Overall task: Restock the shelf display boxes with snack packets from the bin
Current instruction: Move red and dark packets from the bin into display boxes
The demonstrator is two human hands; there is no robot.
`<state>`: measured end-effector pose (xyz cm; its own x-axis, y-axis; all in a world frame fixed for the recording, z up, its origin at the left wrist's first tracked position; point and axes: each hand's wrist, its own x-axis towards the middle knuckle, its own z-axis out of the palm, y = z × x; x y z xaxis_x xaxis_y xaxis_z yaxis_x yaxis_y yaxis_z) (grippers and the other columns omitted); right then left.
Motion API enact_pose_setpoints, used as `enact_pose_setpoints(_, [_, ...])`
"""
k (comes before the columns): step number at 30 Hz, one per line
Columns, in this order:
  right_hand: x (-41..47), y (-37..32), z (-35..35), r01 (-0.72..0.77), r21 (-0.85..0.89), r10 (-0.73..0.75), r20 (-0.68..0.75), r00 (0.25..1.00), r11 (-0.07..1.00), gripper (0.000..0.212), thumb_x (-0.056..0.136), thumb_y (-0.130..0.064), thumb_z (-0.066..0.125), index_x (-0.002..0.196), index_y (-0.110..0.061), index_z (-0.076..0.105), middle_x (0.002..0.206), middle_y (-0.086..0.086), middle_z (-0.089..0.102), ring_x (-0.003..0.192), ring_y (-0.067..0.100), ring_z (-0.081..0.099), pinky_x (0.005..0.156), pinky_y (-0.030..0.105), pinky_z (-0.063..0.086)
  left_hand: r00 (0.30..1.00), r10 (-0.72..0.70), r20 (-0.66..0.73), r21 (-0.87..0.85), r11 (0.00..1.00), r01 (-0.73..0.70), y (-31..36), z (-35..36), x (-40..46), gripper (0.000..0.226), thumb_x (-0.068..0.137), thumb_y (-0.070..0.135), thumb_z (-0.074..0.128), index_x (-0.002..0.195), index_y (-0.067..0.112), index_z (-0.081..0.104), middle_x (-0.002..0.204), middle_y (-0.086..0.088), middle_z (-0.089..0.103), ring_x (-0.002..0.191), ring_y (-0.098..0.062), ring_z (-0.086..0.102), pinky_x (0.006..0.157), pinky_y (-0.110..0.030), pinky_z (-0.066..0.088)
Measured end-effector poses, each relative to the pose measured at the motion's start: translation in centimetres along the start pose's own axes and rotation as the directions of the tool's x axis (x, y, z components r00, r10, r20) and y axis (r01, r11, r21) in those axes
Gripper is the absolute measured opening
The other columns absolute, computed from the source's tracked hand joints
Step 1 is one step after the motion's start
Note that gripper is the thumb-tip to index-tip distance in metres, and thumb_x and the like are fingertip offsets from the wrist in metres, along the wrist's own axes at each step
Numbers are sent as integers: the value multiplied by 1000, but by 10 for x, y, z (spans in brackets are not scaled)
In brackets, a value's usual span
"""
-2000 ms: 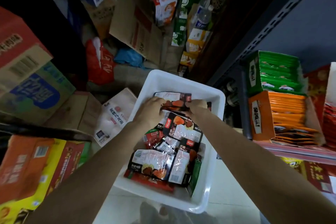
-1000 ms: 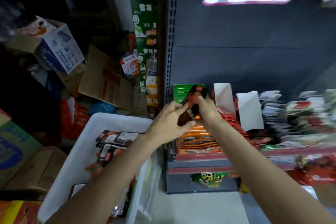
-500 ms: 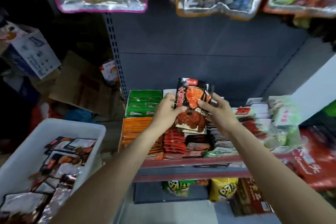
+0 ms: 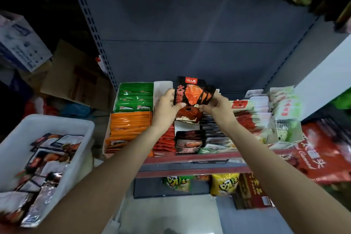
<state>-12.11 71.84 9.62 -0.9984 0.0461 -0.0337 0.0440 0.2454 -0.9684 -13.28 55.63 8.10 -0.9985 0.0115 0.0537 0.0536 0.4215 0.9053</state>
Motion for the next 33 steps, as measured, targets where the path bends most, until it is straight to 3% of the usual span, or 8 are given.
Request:
enact_pose_setpoints(2, [-1,2,-1,18,-69,-17,9,1000,997,20,76,3,72,91,-8,66,76,-8,65,63,-9,60,62,7,45,999,37,14,98,994,-38,-7,2,-4,29,79,15,73,95,11,50,90,-4,69,83,-22,66,80,-40,54])
enact_pose_setpoints(5, [1,9,-4,72,-233,-64,41,997,970,10,77,-8,75,78,-16,68,71,-10,64,62,-1,60,63,14,45,996,56,65,214,974,-69,-12,3,-12,35,79,16,73,100,12,45,94,-5,67,84,-19,63,78,-33,51])
enact_pose_setpoints(10, [3,6,-10,83,-398,-48,95,994,913,19,81,-15,72,63,-12,65,66,-3,63,58,7,55,53,9,37,982,46,183,232,969,-88,-6,-9,-12,45,86,20,67,126,11,48,118,-11,64,107,-24,62,96,-33,47])
enact_pose_setpoints(13, [4,0,-13,98,-476,-55,104,993,874,48,81,-16,71,45,-18,40,47,-7,41,43,8,37,45,14,30,984,45,174,239,967,-86,-1,-14,-11,39,89,14,63,127,7,54,121,-13,63,109,-22,61,87,-15,40])
enact_pose_setpoints(21, [6,3,-16,74,-385,-17,149,989,920,6,81,-3,70,78,-5,65,79,2,67,72,13,60,70,22,45,984,-29,174,203,979,-7,-5,-12,-9,33,83,10,69,115,5,62,115,-14,65,90,-11,58,82,-16,41])
enact_pose_setpoints(28, [7,0,-19,82,-437,1,187,982,896,12,84,-1,65,75,-8,62,71,-5,64,68,8,60,68,16,46,969,-77,236,133,990,47,-10,-11,-6,40,76,4,75,113,9,60,114,-10,64,97,-18,62,87,-32,53])
enact_pose_setpoints(31, [9,-1,-19,144,-508,-27,231,973,849,24,82,-1,68,67,-17,59,69,-5,61,67,9,57,69,22,45,966,-79,246,143,989,45,-15,-8,-10,37,76,0,73,110,6,59,112,-9,64,101,-20,61,90,-25,48])
enact_pose_setpoints(33, [9,-1,-15,194,-575,-40,270,962,794,11,80,0,69,76,-10,66,75,0,64,71,13,57,65,20,39,955,-97,281,181,982,47,-19,-6,-13,34,78,-2,71,109,4,58,110,-5,62,100,-17,60,87,-22,45])
